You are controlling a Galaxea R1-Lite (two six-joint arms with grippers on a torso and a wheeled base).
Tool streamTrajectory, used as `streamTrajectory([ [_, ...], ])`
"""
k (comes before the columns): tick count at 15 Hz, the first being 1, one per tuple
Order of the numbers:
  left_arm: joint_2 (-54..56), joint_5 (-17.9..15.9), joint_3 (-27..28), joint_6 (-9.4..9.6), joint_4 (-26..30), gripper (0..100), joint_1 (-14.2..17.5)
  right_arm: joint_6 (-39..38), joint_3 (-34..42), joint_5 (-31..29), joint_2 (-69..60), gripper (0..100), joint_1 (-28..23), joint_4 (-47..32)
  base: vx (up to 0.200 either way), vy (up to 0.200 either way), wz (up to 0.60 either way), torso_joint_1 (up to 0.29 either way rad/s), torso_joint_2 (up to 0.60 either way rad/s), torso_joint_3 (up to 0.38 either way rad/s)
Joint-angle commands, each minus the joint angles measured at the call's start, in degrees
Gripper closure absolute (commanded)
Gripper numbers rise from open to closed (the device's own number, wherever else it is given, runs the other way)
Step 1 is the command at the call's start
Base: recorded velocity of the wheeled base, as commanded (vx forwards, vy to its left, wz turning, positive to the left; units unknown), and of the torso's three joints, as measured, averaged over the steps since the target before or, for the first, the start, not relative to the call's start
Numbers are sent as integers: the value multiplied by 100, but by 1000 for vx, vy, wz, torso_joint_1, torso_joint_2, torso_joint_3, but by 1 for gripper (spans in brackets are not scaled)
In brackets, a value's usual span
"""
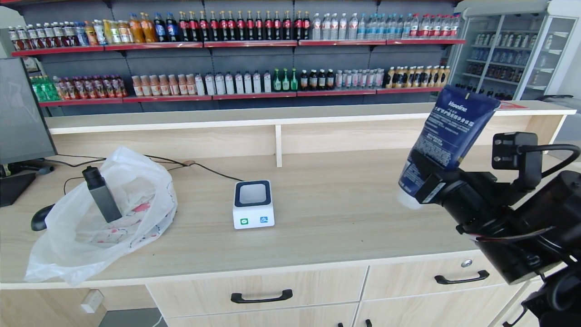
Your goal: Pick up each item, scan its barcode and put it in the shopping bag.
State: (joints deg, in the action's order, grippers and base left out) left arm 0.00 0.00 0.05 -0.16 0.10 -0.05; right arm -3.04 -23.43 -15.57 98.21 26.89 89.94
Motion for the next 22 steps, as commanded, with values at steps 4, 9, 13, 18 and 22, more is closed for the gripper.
streamTrajectory([
  [4,0,0,-5,-2,-1,100,-4,-145,480,1,-698,100,0,6,0,0,0,0,0,0],
  [9,0,0,-5,-2,-1,100,5,-356,603,1,-865,100,44,6,0,0,0,0,0,0],
  [13,0,0,4,-2,-1,100,5,-628,550,71,-847,100,738,6,0,0,0,0,0,0],
  [18,0,0,-5,-2,-1,100,5,-1050,304,792,-812,100,1600,6,0,0,0,0,0,0],
  [22,0,0,4,-2,-1,100,5,-1410,392,1996,-1014,100,1600,6,0,0,0,0,0,0],
])
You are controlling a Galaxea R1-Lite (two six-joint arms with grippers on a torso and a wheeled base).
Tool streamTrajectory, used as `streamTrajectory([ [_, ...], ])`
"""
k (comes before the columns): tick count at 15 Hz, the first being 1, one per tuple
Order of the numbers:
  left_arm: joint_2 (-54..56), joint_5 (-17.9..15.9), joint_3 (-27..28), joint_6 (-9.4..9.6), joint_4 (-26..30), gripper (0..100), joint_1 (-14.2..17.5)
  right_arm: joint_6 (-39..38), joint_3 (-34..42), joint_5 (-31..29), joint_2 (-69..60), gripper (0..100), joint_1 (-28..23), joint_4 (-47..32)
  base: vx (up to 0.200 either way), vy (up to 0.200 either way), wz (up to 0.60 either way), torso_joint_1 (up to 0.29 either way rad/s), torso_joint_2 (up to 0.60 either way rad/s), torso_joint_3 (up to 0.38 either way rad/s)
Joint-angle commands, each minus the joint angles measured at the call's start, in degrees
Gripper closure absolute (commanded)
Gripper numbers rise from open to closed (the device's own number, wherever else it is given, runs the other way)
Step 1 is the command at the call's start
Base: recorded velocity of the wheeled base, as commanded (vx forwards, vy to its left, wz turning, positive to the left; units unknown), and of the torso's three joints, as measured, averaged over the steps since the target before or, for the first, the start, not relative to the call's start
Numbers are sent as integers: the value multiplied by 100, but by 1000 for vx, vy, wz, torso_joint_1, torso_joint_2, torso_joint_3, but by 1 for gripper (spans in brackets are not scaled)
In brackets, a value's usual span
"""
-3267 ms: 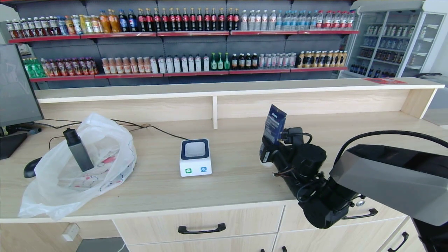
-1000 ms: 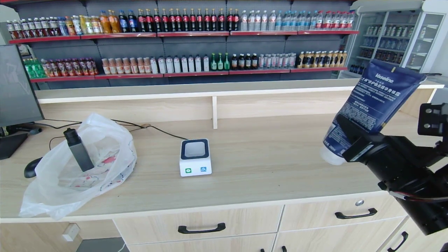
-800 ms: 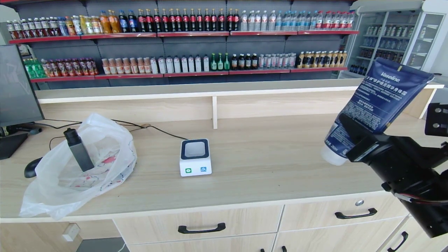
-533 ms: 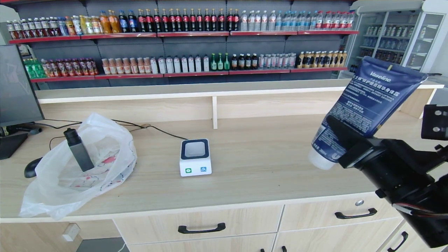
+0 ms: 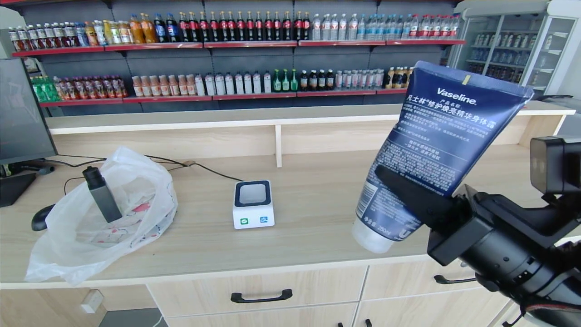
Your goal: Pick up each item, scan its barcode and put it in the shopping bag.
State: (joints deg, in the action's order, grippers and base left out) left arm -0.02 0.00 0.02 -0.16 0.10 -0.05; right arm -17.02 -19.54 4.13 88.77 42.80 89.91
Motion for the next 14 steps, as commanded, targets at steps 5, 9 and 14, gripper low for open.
streamTrajectory([
  [5,2,0,6,-2,-1,100,5,-689,-67,791,-387,100,27,9,0,0,0,0,0,0],
  [9,2,0,-2,-2,-1,100,-4,-1163,-129,1591,-448,100,35,9,0,0,0,0,0,0],
  [14,2,0,6,-2,-1,100,5,-1497,-507,2118,-369,100,35,9,0,0,0,0,0,0],
])
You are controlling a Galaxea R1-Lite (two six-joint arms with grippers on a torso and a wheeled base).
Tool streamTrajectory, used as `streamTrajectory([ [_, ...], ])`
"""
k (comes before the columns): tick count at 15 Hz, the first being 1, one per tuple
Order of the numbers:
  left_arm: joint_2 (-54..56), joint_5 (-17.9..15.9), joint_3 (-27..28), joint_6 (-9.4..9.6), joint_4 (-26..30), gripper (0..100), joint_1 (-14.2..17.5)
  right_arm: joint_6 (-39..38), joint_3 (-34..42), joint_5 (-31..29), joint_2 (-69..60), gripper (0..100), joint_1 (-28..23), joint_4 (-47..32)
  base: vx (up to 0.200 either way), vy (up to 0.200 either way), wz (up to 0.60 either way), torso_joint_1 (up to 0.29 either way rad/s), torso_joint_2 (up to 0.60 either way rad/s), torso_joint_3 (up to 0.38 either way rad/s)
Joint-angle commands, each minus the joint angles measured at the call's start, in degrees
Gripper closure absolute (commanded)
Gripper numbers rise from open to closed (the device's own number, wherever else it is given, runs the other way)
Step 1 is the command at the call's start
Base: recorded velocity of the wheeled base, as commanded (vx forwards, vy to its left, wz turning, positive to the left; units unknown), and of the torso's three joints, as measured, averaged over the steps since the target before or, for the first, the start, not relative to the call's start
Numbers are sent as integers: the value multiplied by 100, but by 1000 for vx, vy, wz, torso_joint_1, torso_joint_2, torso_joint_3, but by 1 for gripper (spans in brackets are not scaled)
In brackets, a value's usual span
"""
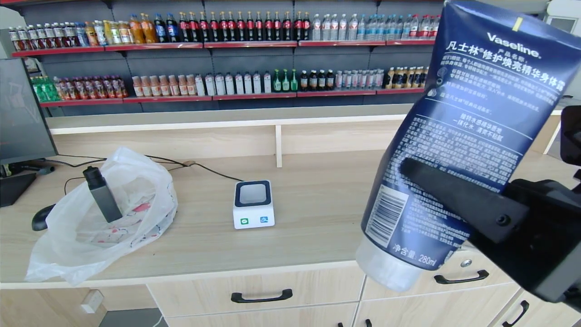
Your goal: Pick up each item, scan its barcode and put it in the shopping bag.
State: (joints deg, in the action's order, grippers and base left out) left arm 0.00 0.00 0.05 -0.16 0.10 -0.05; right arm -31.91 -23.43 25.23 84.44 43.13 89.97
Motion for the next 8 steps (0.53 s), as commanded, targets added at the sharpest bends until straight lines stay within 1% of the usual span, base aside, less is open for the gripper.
streamTrajectory([
  [1,0,0,-5,-2,-1,100,-4,-148,-144,25,55,100,2,3,0,0,0,0,0,0],
  [4,0,0,-5,-2,-1,100,5,-394,-144,377,11,100,2,3,0,0,0,0,0,0],
  [8,0,0,-5,-2,-1,100,5,-526,-267,518,11,100,2,3,0,0,0,0,0,0],
])
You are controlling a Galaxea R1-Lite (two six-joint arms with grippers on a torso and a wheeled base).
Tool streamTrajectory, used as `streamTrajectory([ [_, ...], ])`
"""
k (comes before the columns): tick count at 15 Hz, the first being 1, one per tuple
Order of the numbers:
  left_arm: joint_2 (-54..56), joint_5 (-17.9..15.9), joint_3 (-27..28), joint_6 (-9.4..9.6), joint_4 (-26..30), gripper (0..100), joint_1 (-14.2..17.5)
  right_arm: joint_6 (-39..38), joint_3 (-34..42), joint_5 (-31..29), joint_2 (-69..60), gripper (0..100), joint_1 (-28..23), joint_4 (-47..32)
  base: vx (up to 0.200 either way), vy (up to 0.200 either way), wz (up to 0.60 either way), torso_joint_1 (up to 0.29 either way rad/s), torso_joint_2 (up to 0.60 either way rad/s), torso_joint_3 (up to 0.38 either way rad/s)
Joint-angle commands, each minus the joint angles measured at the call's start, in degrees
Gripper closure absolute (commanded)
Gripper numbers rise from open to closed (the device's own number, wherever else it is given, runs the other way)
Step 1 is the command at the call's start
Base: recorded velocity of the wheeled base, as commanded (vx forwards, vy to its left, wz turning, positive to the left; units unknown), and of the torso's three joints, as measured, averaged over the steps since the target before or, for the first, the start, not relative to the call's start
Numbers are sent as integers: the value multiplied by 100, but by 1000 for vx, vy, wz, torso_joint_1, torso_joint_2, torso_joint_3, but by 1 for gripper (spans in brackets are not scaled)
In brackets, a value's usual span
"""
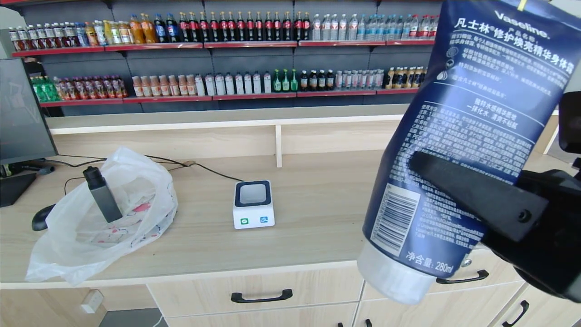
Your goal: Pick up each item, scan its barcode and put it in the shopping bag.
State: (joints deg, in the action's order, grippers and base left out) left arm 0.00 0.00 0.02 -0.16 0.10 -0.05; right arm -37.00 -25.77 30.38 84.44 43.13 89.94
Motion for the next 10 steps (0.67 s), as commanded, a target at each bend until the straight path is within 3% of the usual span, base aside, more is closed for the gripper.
streamTrajectory([
  [1,0,0,6,-2,-1,100,-4,-53,-165,3,63,100,2,6,0,0,0,0,0,0],
  [10,0,0,-2,-2,-1,100,5,-352,-596,3,72,100,90,6,0,0,0,0,0,0],
])
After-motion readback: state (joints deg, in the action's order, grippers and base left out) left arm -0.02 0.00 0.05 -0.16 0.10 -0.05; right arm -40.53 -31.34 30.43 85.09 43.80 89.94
